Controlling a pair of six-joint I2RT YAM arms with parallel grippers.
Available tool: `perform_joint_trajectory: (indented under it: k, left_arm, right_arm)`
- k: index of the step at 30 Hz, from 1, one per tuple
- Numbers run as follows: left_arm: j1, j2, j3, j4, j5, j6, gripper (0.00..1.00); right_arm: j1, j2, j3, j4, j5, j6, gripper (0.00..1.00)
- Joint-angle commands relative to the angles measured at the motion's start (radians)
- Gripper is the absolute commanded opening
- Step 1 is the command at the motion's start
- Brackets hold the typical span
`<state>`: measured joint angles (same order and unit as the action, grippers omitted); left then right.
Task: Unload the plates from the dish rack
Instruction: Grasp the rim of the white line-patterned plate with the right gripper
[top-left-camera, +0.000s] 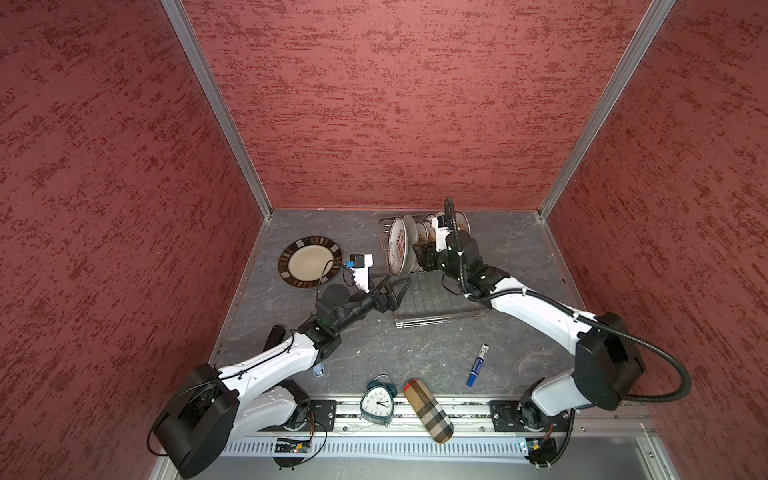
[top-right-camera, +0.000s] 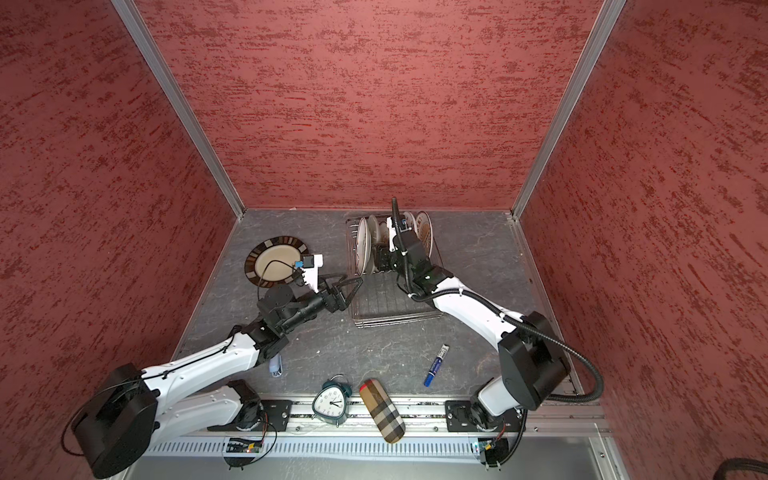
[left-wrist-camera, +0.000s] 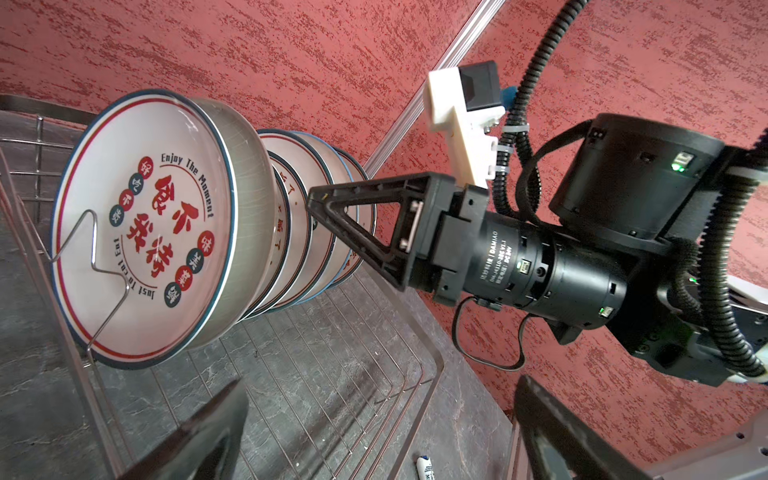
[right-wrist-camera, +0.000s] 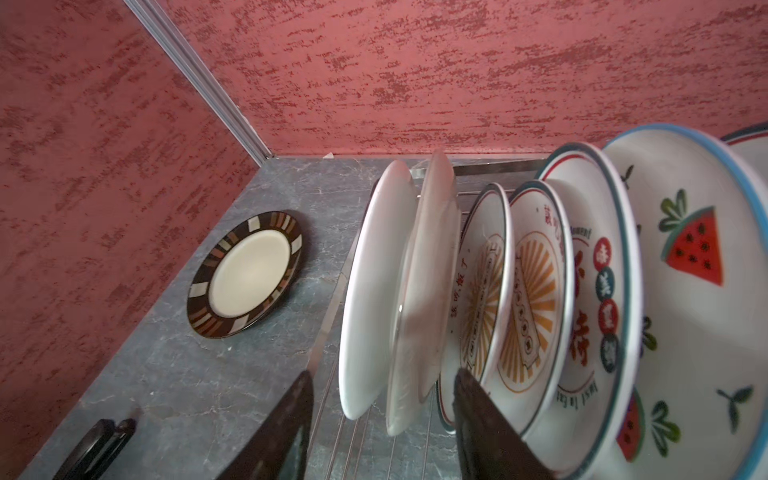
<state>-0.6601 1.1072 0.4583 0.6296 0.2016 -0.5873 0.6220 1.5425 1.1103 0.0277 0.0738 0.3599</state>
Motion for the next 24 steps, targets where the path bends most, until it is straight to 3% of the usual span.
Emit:
perform_joint_trajectory:
  k: [1, 5, 15, 24]
  left_arm:
    - [0.011, -0.024, -0.013, -0.003, -0.020, 0.009, 0.99]
    - [0.018, -0.031, -0.014, -0.022, -0.027, 0.028, 1.00]
    - [0.028, -0.023, -0.021, -0.040, -0.021, 0.024, 0.99]
    - [0.071, -0.123, -0.042, -0.135, -0.043, 0.045, 0.99]
  right_arm:
    - [0.009, 0.040, 0.066, -0.056, 0.081, 0.002, 0.49]
    - [0.034, 0.094, 0.115, -0.080, 0.172, -0.005, 0.37]
    - [0.077, 0.237, 0.258, -0.182, 0.415, 0.016, 0.30]
    - [0.089, 0.319, 0.326, -0.207, 0.504, 0.028, 0.24]
